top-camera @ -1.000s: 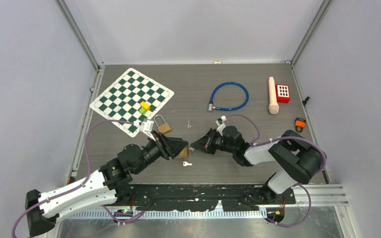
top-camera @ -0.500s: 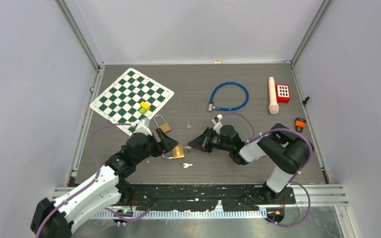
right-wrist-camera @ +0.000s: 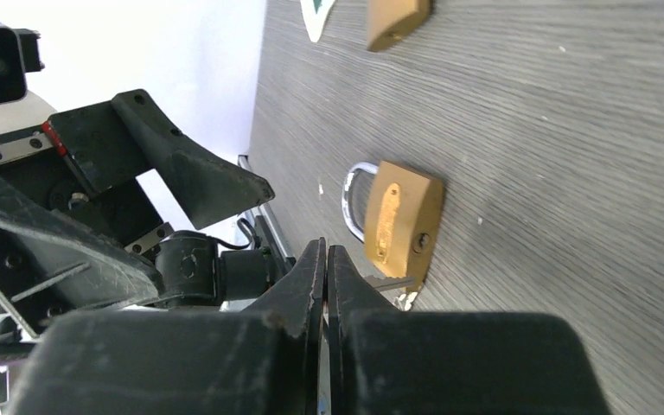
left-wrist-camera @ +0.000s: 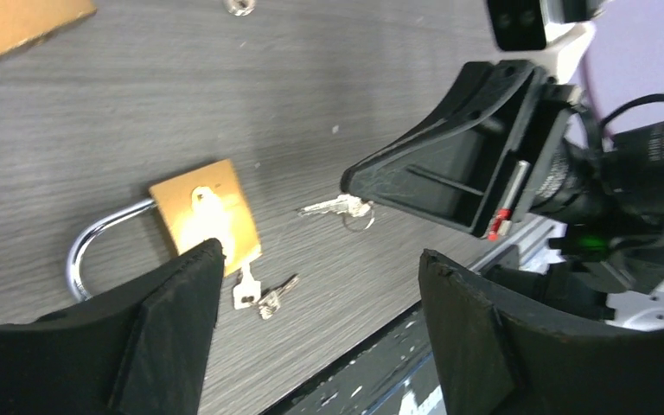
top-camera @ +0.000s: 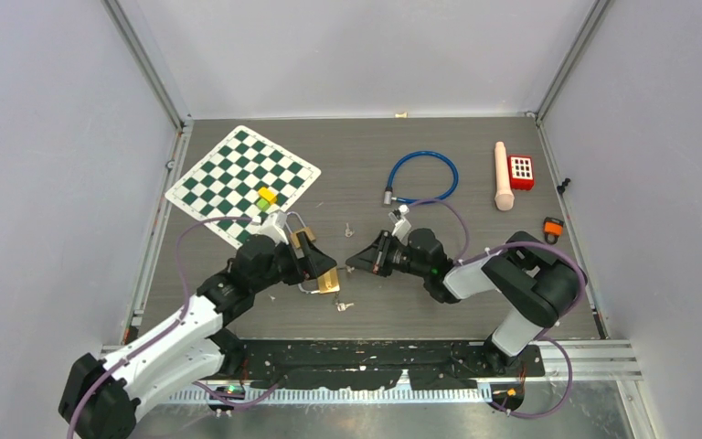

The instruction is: Unlock with the key

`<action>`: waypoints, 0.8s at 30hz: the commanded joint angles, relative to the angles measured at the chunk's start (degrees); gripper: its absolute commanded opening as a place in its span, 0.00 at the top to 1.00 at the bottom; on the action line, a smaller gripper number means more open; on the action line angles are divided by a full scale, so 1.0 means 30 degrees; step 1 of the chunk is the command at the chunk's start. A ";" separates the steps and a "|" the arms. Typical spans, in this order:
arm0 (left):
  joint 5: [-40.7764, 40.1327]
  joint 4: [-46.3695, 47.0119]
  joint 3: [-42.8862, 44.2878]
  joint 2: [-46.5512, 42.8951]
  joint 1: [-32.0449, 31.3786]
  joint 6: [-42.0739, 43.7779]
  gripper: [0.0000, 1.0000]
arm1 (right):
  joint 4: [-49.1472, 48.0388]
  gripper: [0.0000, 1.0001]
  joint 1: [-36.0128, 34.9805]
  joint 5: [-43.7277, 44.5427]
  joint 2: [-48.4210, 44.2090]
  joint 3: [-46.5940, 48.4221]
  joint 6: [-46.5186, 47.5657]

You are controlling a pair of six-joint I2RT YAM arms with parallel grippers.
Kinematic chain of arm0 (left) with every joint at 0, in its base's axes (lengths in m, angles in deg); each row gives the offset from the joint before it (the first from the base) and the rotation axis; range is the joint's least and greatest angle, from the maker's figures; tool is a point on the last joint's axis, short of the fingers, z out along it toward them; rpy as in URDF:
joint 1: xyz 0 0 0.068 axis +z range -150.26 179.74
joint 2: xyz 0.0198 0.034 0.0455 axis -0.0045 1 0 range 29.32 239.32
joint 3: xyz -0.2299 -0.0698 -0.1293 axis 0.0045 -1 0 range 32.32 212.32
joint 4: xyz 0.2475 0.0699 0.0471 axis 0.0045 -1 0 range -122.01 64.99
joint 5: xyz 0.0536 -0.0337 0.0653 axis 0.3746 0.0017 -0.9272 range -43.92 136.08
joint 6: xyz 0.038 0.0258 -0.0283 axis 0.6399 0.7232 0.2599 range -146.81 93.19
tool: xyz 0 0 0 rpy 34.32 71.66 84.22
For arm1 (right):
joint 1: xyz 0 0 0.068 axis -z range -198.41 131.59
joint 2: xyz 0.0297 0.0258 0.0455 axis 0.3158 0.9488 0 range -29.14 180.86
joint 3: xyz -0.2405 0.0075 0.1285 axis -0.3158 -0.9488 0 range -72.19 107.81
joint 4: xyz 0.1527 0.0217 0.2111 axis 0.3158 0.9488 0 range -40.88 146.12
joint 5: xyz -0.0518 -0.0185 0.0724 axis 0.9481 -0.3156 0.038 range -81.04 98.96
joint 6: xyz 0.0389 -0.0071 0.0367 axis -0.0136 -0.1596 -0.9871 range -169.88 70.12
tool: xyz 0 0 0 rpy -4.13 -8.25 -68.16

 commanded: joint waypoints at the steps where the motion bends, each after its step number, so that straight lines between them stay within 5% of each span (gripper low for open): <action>1: 0.0384 0.3445 -0.1132 -0.1755 0.0112 -0.0705 0.23 | -0.4674 0.95 0.0052 0.0039 -0.0852 -0.0694 0.0496; 10: 0.0439 0.7305 -0.2173 -0.2017 0.0129 -0.3270 0.39 | -1.0211 0.95 0.0083 0.0767 -0.1355 -0.1607 -0.0641; 24: 0.2177 1.3887 -0.2744 0.0407 0.0097 -0.4807 0.61 | -1.1499 0.95 0.0052 0.0994 -0.2196 -0.1969 -0.0991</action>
